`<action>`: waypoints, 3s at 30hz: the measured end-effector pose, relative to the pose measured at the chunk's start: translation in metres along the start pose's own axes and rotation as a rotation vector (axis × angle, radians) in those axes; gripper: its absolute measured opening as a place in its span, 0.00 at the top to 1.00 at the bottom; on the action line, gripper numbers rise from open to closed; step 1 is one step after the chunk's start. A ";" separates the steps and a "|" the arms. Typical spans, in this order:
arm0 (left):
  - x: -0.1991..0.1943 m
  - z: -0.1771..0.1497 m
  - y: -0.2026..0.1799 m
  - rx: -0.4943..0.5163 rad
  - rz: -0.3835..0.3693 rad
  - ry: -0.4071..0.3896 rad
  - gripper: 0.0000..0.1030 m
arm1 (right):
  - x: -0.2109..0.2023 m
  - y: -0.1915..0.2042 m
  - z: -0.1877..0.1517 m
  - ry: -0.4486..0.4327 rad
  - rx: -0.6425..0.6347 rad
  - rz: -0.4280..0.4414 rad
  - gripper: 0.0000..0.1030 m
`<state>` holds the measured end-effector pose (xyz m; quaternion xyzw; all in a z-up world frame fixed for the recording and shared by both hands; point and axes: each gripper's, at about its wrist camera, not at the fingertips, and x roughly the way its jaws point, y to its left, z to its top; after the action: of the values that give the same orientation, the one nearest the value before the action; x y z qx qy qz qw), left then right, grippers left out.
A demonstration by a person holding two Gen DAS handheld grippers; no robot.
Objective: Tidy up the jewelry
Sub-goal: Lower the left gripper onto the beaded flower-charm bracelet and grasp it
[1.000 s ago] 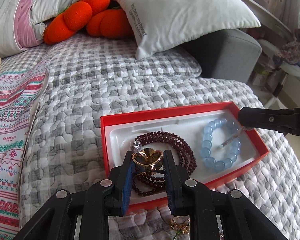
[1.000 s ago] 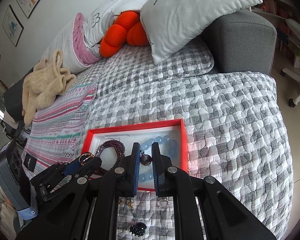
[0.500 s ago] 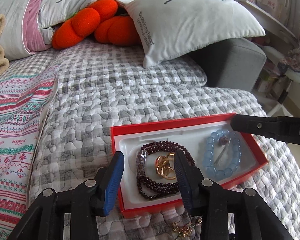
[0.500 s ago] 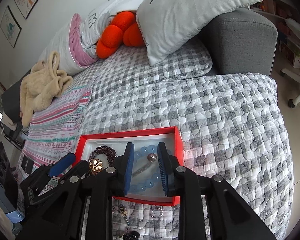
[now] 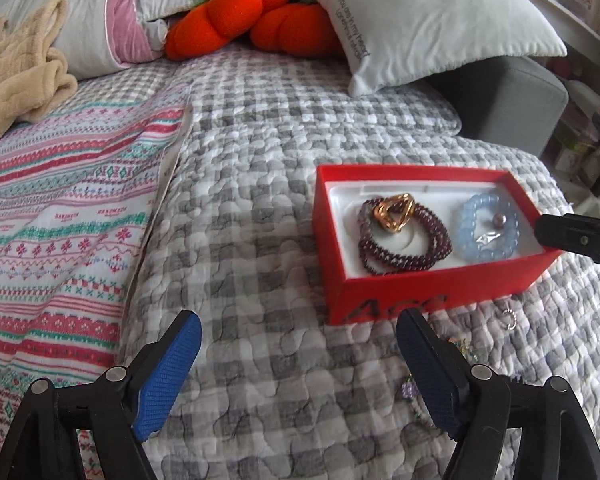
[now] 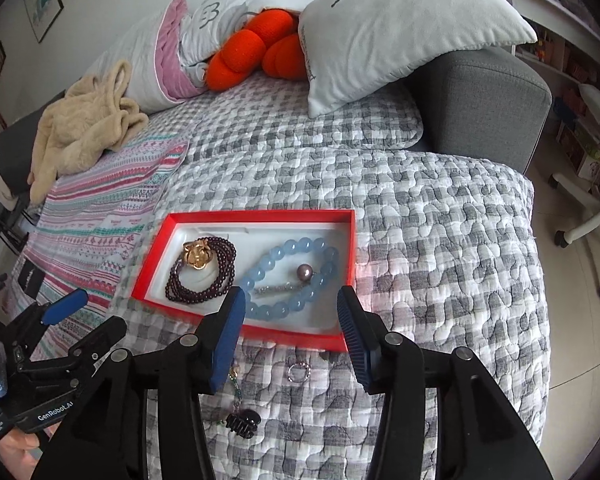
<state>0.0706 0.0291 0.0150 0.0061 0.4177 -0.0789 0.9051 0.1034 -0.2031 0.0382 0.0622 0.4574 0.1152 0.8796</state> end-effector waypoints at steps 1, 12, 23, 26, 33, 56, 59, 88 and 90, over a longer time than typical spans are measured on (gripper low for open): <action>0.000 -0.003 0.002 -0.004 0.002 0.012 0.18 | -0.001 0.002 -0.004 0.005 -0.012 -0.013 0.50; -0.009 -0.022 0.012 -0.063 -0.048 0.063 0.13 | -0.007 0.014 -0.040 0.038 -0.100 -0.082 0.47; 0.000 -0.036 0.004 -0.011 -0.019 0.083 0.13 | 0.003 0.011 -0.057 0.096 -0.112 -0.132 0.35; 0.005 -0.040 -0.007 0.036 -0.038 0.105 0.13 | 0.007 0.006 -0.061 0.136 -0.088 -0.109 0.33; 0.009 -0.048 -0.035 0.141 -0.121 0.140 0.13 | 0.007 -0.005 -0.068 0.187 -0.067 -0.092 0.33; 0.031 -0.049 -0.084 0.376 -0.196 0.105 0.40 | -0.004 -0.037 -0.076 0.212 -0.011 -0.070 0.33; 0.030 -0.048 -0.084 0.376 -0.199 0.106 0.45 | -0.003 -0.039 -0.077 0.219 -0.010 -0.076 0.33; 0.017 -0.036 -0.039 0.220 -0.213 0.125 0.63 | 0.021 -0.004 -0.062 0.237 0.007 -0.011 0.33; 0.022 -0.034 -0.036 0.202 -0.191 0.121 0.63 | 0.022 -0.006 -0.060 0.240 0.009 -0.002 0.33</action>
<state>0.0537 -0.0063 -0.0213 0.0622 0.4599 -0.2057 0.8616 0.0671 -0.2025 -0.0152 0.0514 0.5598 0.1188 0.8185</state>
